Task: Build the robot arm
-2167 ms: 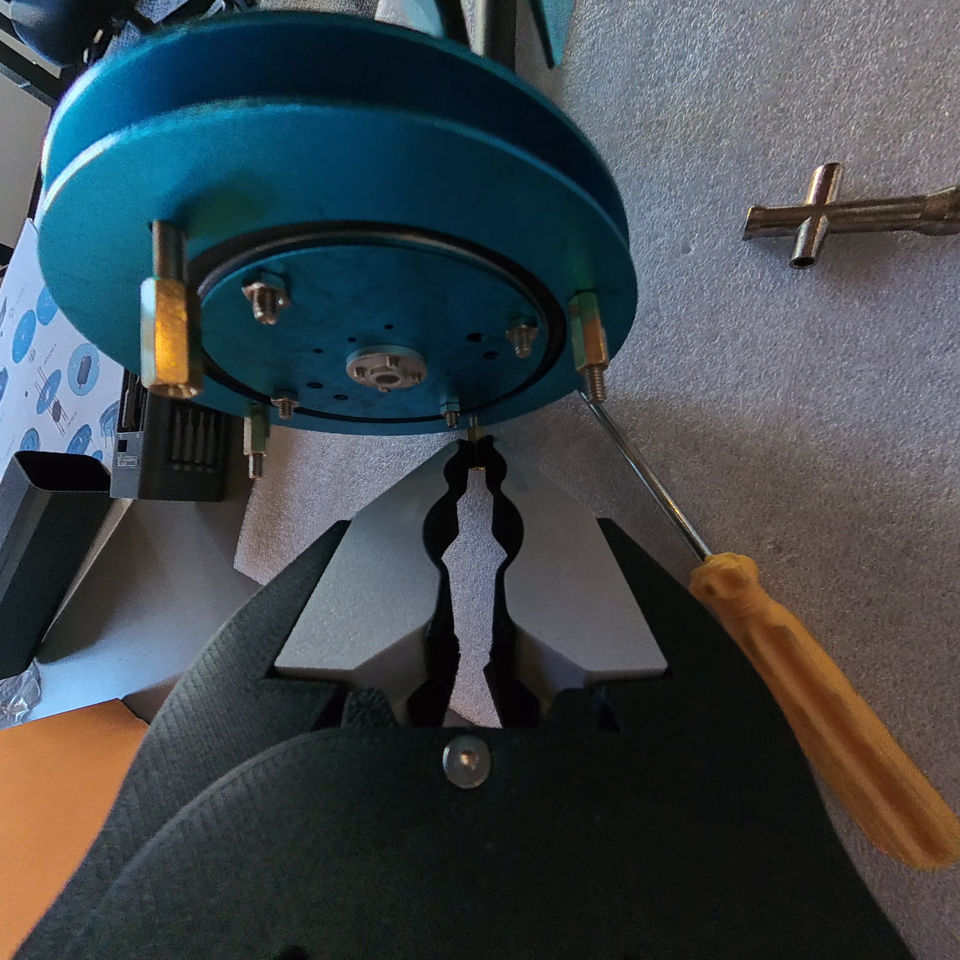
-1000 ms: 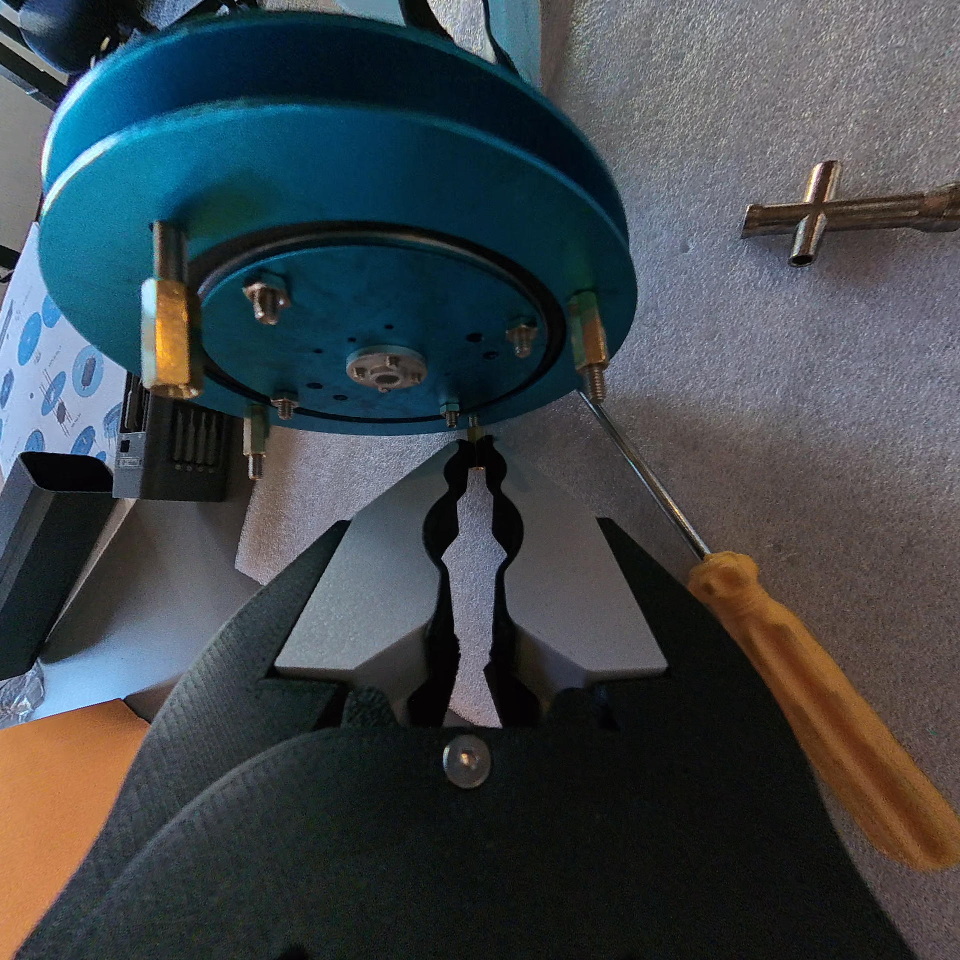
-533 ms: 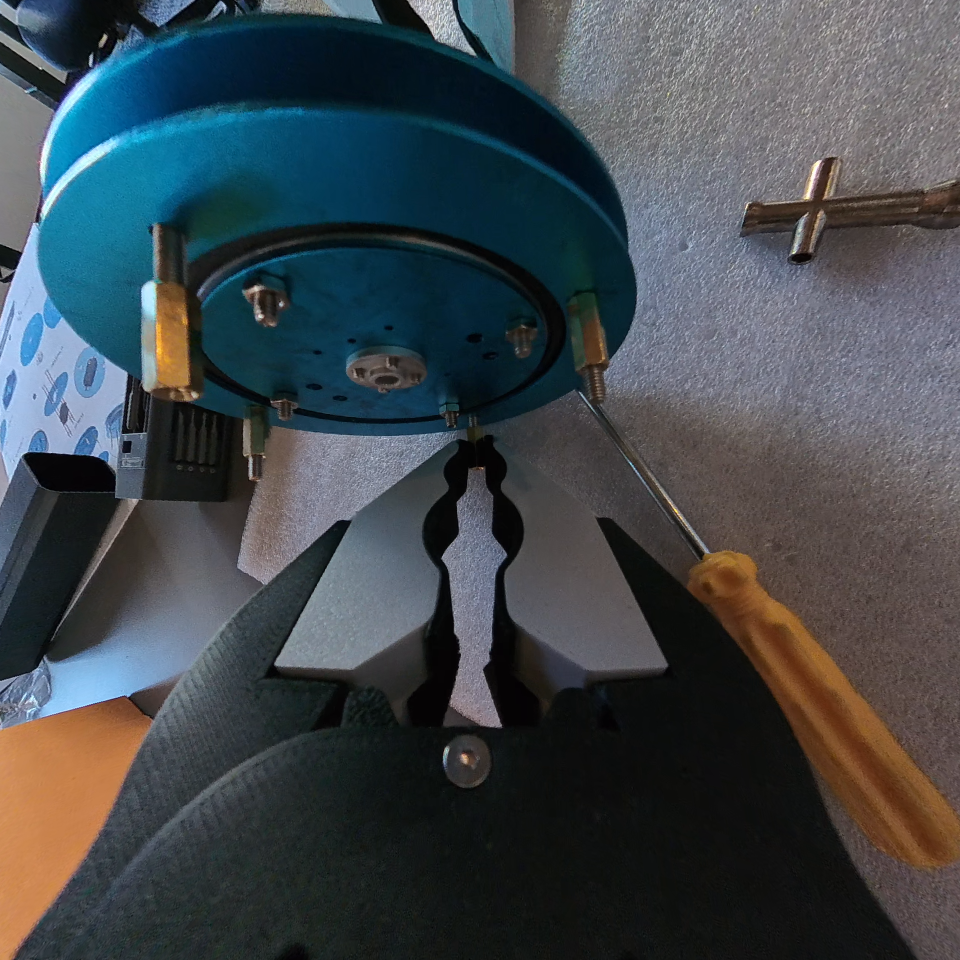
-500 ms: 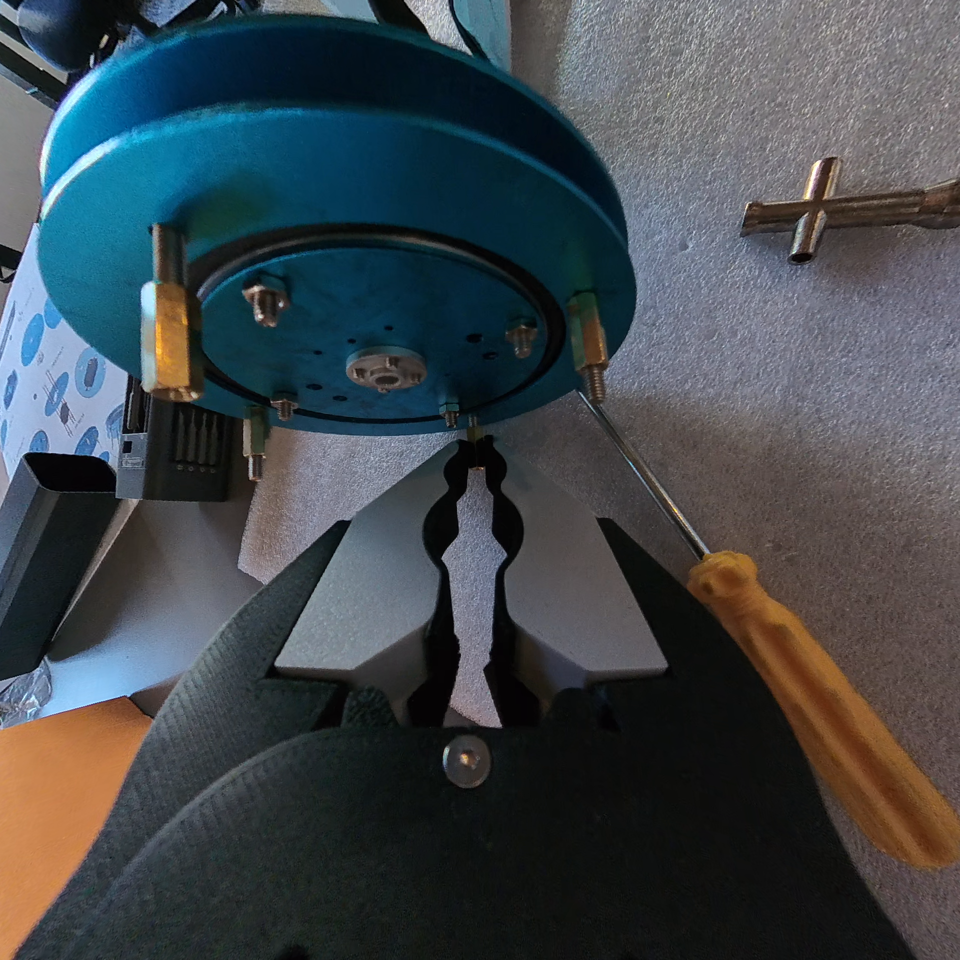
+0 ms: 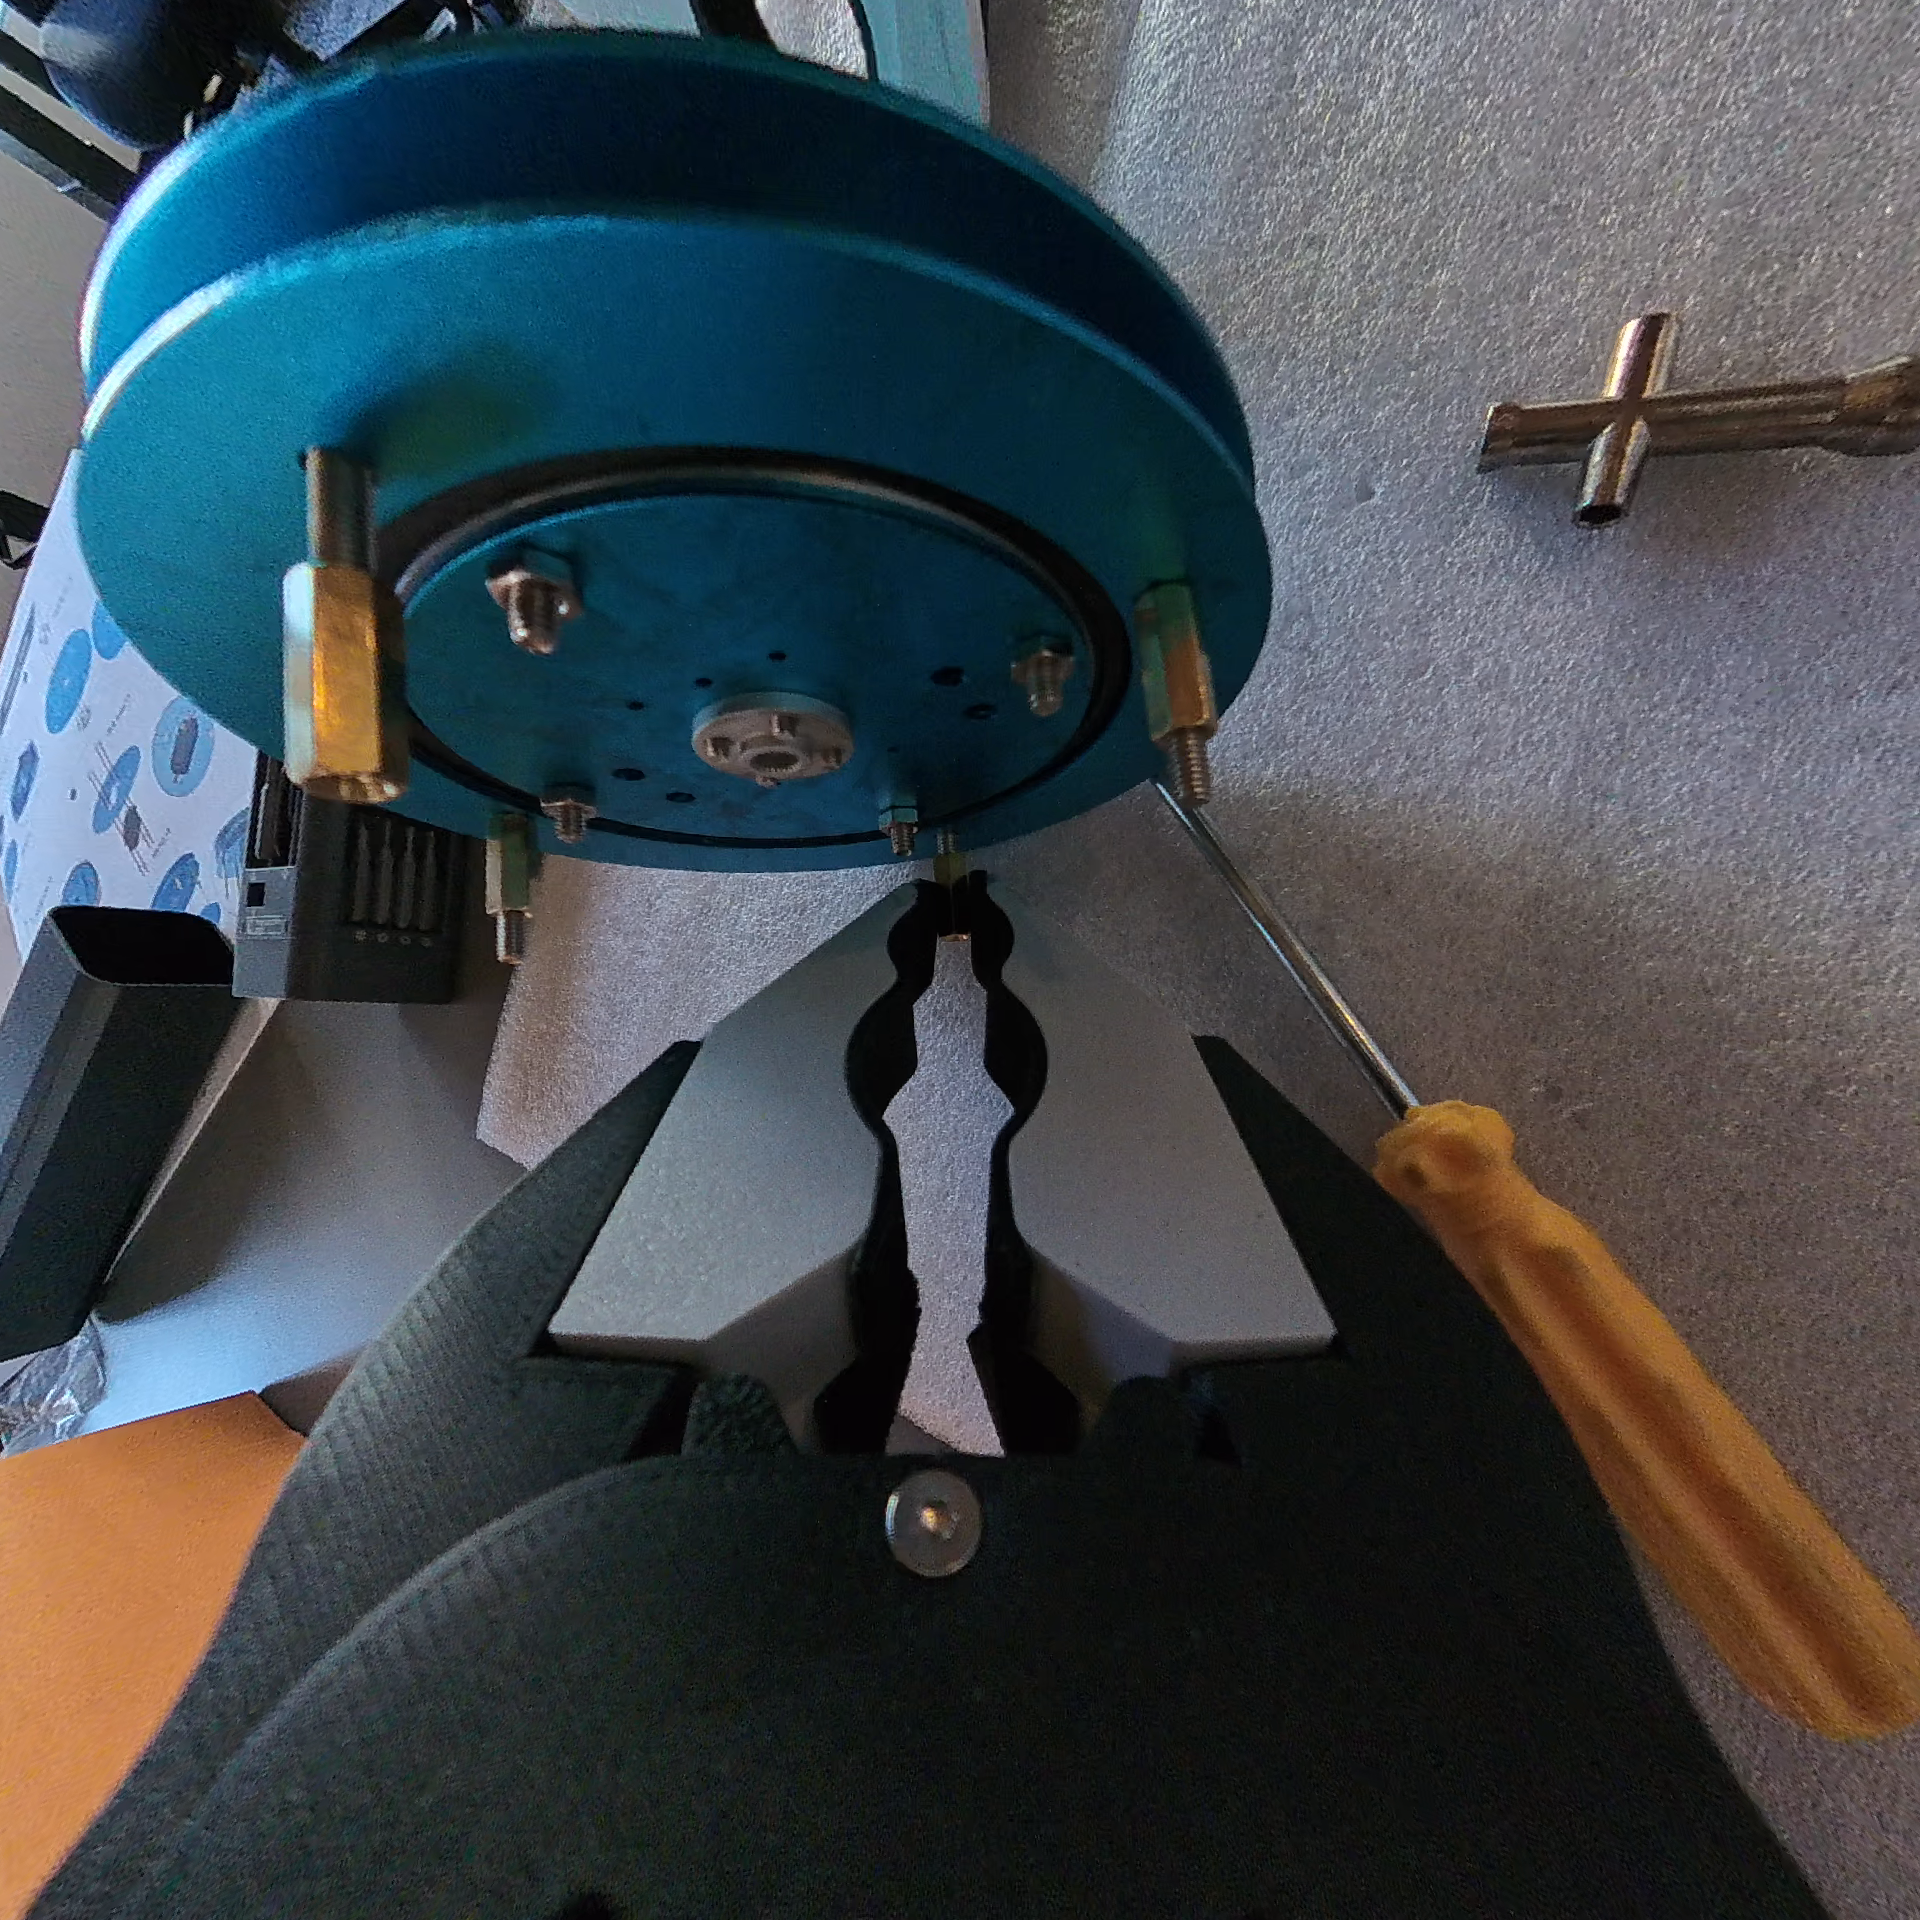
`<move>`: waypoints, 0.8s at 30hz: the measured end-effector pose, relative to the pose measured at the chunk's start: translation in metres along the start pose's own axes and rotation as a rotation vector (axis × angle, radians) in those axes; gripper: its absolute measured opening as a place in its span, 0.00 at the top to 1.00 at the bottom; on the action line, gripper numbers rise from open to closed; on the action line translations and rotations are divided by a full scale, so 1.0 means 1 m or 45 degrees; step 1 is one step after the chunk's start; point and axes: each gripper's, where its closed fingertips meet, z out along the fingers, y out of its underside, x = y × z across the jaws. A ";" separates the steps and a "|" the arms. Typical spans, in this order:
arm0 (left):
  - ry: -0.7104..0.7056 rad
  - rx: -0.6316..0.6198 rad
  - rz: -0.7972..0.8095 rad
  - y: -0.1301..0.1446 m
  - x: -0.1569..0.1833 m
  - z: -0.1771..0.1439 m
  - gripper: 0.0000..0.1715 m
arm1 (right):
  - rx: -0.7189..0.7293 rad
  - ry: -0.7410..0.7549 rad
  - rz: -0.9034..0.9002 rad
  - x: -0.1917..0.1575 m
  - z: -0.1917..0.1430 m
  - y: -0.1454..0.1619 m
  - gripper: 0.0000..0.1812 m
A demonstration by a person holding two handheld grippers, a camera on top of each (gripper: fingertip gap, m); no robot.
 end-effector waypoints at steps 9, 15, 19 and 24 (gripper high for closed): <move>-0.001 -0.001 0.003 0.000 0.000 0.000 0.97 | -0.035 -0.031 0.048 -0.001 0.007 0.003 0.91; 0.002 0.011 -0.011 0.000 0.000 0.000 0.97 | -0.053 0.072 0.018 -0.001 0.007 0.003 0.91; 0.007 0.019 -0.014 0.000 0.000 0.000 0.97 | -0.036 0.228 -0.061 -0.002 0.007 0.002 0.91; 0.023 0.028 -0.018 0.000 0.000 0.000 0.97 | 0.018 0.287 -0.115 -0.004 0.008 -0.001 0.91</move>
